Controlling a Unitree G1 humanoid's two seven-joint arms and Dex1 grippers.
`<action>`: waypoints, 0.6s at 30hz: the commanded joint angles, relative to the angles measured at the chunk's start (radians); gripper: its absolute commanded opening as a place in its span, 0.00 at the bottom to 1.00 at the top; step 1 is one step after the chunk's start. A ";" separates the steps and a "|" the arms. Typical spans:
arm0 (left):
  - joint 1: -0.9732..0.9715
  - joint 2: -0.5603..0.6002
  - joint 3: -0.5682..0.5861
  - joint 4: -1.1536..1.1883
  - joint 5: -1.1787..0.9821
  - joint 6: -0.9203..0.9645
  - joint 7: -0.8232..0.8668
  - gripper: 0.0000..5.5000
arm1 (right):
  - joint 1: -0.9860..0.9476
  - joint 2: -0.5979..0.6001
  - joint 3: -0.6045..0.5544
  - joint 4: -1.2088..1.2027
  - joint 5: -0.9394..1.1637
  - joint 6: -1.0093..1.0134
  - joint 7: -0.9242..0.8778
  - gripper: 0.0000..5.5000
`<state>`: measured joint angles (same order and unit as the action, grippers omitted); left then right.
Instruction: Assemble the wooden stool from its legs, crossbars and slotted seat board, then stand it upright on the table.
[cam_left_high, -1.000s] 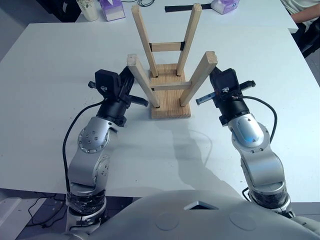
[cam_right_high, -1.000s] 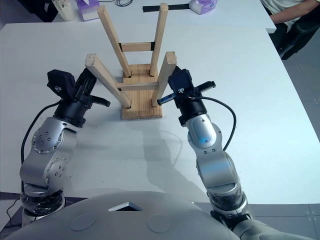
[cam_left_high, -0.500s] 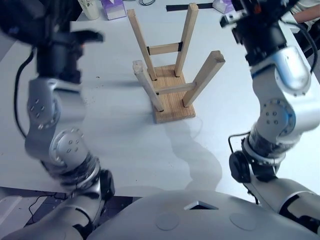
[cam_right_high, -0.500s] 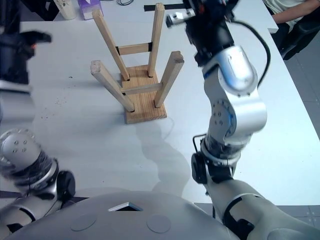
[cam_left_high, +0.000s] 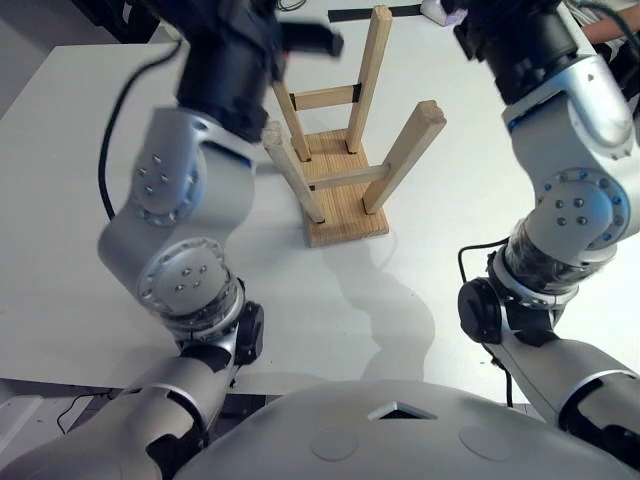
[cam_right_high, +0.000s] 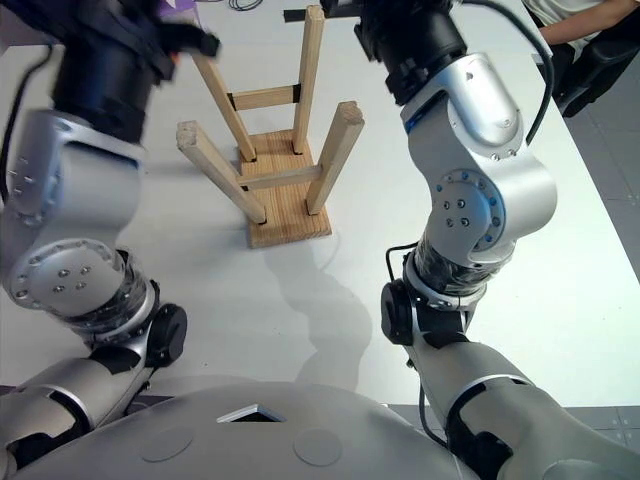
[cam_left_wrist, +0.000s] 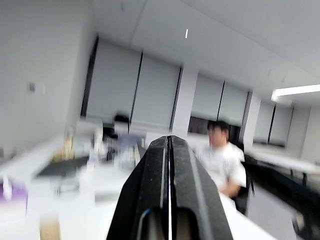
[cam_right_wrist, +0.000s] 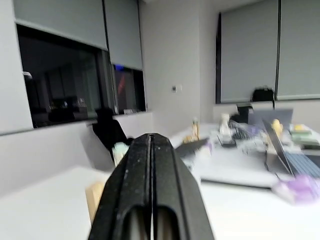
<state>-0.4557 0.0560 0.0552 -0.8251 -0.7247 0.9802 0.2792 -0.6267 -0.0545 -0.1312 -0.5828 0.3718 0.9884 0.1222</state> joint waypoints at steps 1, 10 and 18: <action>0.191 -0.055 -0.011 0.087 -0.003 0.116 0.054 0.01 | 0.184 -0.043 0.123 0.086 -0.054 0.073 -0.021 0.00; 0.107 -0.122 0.052 0.056 -0.028 -0.049 0.027 0.01 | 0.086 -0.037 0.078 0.070 -0.026 0.031 -0.018 0.00; -0.144 0.012 0.339 0.050 -0.370 -0.314 -0.051 0.01 | -0.125 -0.078 -0.176 0.215 0.106 -0.063 -0.004 0.00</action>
<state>-0.5587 -0.0141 0.3090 -0.7955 -1.0174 0.7140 0.2427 -0.7384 -0.0877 -0.2893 -0.4234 0.4722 0.9467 0.0978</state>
